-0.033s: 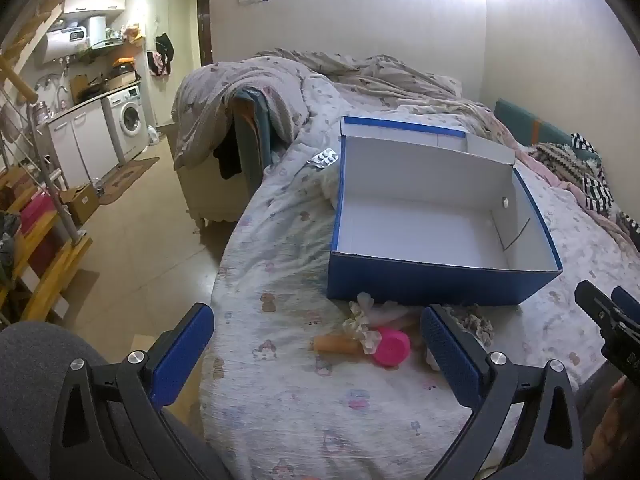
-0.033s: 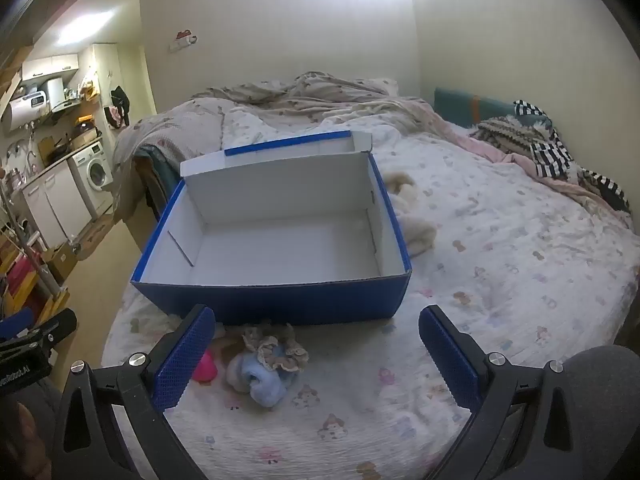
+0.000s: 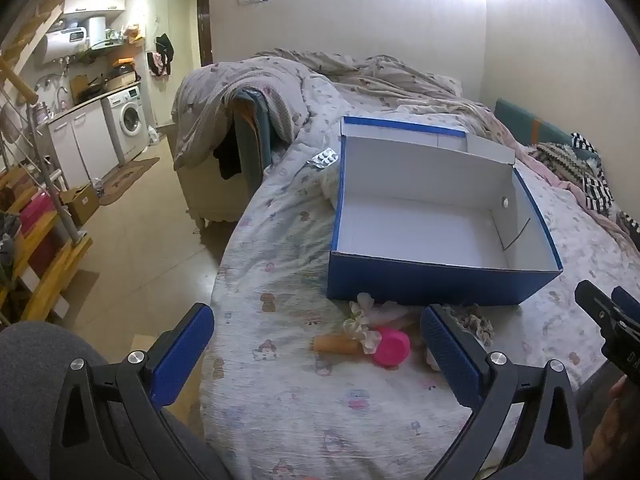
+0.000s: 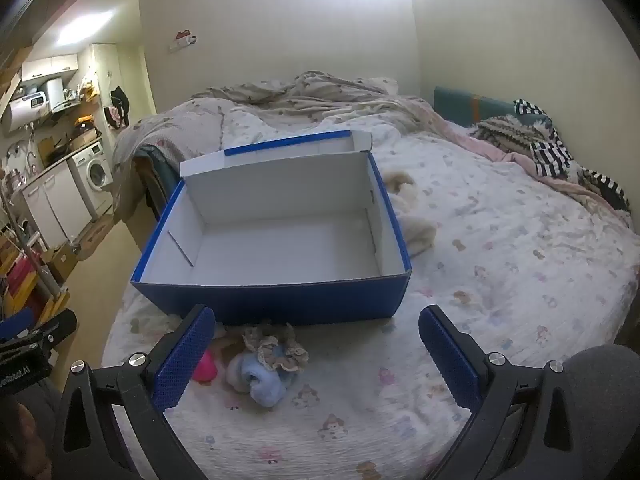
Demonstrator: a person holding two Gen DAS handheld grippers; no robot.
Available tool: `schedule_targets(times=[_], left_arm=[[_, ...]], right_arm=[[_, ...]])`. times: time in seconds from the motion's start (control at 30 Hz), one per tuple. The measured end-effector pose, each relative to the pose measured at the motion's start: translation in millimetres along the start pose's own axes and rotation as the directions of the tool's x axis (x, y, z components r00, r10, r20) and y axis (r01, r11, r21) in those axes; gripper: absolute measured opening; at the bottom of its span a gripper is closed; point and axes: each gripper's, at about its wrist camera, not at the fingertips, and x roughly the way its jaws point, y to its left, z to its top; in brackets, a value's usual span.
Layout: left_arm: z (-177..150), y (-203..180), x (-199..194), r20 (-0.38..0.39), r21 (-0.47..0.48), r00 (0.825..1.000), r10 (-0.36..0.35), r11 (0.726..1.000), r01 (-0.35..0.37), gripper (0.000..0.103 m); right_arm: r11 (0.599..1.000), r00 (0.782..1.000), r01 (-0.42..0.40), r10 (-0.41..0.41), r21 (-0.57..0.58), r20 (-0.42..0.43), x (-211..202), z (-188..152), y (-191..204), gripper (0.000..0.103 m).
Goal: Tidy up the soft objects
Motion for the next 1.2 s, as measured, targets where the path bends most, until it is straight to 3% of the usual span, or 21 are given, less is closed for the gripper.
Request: schedule_targets(times=[1.2], left_arm=[[-0.5, -2.0, 0.4, 0.007, 0.009, 1.000, -0.014, 1.000, 0.014, 0.103]], right_arm=[[1.000, 1.000, -0.009, 0.009, 0.012, -0.009, 2.1, -2.9, -3.1, 0.103]])
